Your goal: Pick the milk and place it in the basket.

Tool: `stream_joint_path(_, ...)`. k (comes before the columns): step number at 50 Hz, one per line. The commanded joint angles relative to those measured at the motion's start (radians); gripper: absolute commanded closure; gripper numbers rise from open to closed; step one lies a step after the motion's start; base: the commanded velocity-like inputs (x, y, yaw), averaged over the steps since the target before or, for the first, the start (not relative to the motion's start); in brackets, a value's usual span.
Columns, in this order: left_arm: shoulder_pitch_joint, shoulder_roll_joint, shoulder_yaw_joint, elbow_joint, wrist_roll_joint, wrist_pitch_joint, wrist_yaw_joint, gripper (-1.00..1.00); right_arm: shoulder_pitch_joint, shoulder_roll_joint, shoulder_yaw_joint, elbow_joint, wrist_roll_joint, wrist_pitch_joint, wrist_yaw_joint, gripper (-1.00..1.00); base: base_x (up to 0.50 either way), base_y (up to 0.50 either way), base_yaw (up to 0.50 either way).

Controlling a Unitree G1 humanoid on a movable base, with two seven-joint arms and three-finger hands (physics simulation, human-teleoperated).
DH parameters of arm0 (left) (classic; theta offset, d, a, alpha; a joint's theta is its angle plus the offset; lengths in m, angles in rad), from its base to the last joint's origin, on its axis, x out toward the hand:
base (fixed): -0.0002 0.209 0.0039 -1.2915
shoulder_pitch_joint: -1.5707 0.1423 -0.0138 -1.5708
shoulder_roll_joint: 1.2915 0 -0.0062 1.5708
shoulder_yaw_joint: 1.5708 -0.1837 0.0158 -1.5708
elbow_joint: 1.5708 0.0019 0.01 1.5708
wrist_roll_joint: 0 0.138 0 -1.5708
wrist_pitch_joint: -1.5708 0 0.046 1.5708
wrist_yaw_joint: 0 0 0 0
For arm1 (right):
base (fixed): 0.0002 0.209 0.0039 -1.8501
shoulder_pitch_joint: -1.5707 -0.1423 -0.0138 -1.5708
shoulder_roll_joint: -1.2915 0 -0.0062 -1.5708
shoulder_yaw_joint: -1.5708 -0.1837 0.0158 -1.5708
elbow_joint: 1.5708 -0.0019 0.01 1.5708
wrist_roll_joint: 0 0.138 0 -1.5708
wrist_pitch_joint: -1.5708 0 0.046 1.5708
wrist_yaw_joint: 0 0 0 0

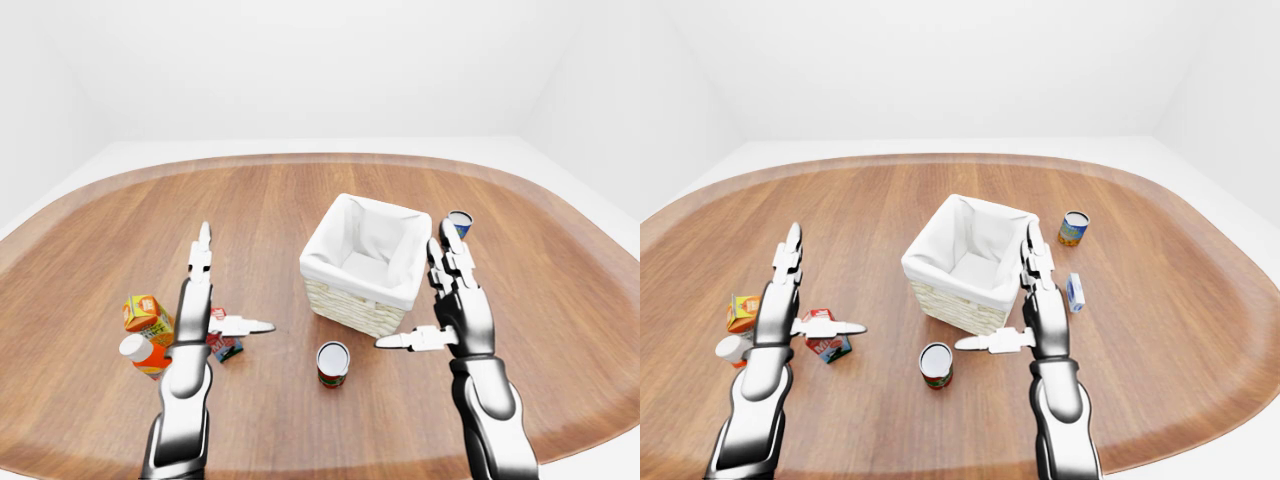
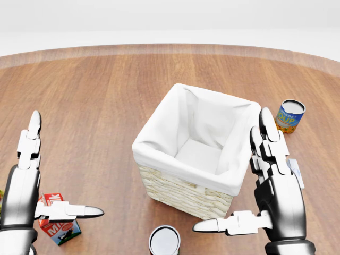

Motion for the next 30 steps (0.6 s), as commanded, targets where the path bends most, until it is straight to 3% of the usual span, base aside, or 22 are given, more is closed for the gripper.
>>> stream_joint_path(1,-0.061,0.037,0.028,0.144,0.048,0.000,0.017,-1.00,-0.002,0.000,0.002,0.007,-0.003,-0.004,-0.002,-1.00,0.00,0.00,0.00)
stream_joint_path(16,-0.081,0.073,0.057,0.257,0.054,0.000,0.059,-1.00,0.001,0.000,0.002,0.004,-0.005,-0.004,-0.004,-1.00,0.00,0.00,0.00)
stream_joint_path(30,-0.066,0.074,0.055,0.289,0.084,0.000,0.080,-1.00,0.000,0.000,0.002,0.005,-0.009,-0.005,-0.006,-1.00,0.00,0.00,0.00)
